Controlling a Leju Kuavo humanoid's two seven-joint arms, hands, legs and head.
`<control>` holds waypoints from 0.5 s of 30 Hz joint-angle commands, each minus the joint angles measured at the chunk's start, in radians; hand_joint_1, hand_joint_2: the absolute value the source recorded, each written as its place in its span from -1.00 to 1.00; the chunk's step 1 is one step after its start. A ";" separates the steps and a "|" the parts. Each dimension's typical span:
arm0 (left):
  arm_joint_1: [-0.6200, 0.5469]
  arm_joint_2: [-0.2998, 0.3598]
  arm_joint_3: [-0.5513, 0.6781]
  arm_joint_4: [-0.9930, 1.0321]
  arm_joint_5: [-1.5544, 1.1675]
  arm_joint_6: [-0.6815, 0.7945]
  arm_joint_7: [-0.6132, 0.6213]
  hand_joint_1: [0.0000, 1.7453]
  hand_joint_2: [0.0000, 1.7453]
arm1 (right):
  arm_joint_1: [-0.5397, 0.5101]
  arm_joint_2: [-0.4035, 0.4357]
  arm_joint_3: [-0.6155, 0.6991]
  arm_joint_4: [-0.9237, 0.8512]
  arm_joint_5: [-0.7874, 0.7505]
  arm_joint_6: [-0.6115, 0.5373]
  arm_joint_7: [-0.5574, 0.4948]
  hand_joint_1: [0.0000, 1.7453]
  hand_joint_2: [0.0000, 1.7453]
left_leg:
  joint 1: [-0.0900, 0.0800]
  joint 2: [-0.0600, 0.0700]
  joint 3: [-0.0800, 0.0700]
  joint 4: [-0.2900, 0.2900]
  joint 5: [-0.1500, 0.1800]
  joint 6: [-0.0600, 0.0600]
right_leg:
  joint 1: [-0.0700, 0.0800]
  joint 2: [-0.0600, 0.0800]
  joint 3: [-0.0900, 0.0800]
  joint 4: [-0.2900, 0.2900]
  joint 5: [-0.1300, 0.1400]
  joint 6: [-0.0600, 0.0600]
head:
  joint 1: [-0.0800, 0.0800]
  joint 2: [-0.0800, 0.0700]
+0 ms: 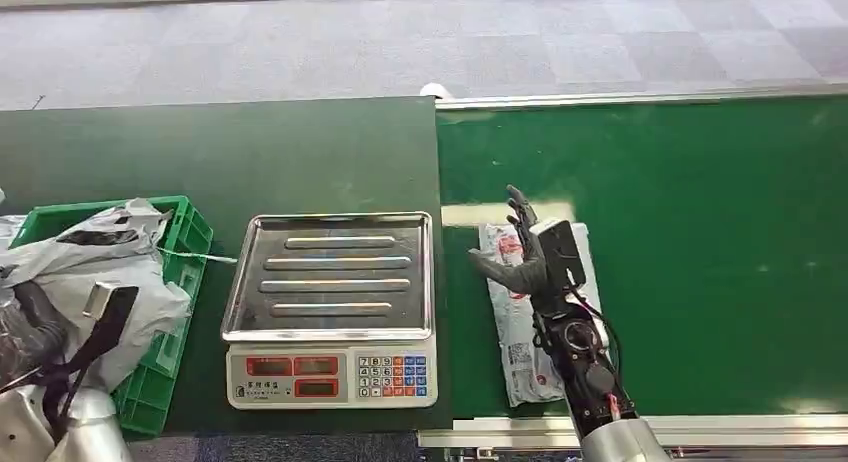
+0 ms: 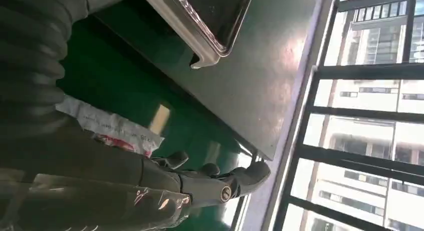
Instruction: Moved the parcel from conveyor to table for the left to box.
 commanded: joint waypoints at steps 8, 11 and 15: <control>-0.082 -0.023 0.271 0.002 0.064 0.015 -0.124 1.00 1.00 | 0.017 -0.010 -0.015 -0.035 0.009 -0.001 0.011 -1.00 1.00 | 0.001 -0.001 0.002 0.000 0.000 0.000 | 0.001 0.000 0.002 -0.002 0.000 -0.001 | 0.000 0.000; -0.112 -0.022 0.301 0.065 -0.002 0.015 -0.124 -1.00 1.00 | 0.022 0.006 -0.059 -0.043 0.066 0.022 0.013 -1.00 1.00 | 0.001 -0.001 0.002 0.000 0.000 0.000 | 0.001 0.000 0.002 -0.001 0.000 -0.001 | -0.001 0.000; -0.114 -0.033 0.278 0.062 -0.026 0.015 -0.117 -1.00 1.00 | 0.016 0.009 -0.048 -0.044 0.053 0.034 0.017 -1.00 1.00 | 0.000 -0.002 0.001 -0.001 0.000 0.000 | 0.000 -0.001 0.001 -0.001 0.000 0.000 | 0.000 0.000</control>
